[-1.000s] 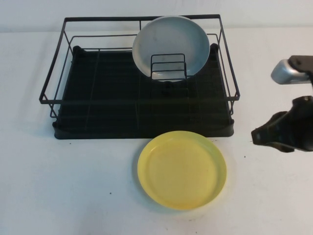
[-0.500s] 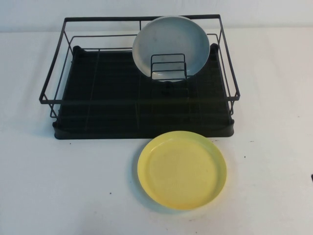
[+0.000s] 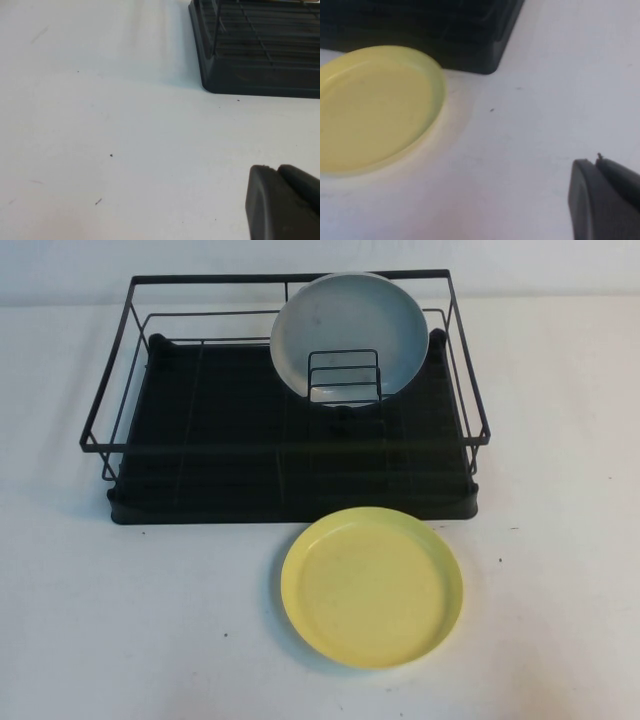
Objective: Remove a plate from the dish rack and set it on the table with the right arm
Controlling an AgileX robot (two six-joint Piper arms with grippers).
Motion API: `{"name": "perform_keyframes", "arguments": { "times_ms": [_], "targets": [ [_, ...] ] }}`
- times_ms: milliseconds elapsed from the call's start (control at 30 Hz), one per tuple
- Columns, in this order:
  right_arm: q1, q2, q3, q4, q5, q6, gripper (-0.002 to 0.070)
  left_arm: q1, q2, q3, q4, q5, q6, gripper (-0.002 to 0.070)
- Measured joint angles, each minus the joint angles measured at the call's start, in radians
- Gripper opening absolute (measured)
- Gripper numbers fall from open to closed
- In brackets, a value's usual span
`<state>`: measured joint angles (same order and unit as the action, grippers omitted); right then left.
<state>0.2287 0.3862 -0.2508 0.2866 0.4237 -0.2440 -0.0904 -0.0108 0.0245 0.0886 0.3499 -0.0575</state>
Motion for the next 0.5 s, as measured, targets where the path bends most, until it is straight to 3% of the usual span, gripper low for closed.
{"name": "perform_keyframes", "arguments": {
  "times_ms": [233, 500],
  "targets": [
    [-0.126, -0.241, 0.267, -0.002, -0.335, -0.026, -0.0018, 0.000, 0.000, 0.000, 0.000, 0.000, 0.000, -0.0004],
    [-0.199, -0.393, 0.278, -0.002, -0.269, -0.051, -0.0018, 0.000, 0.000, 0.000, 0.000, 0.000, 0.000, -0.0004]
  ]
}}
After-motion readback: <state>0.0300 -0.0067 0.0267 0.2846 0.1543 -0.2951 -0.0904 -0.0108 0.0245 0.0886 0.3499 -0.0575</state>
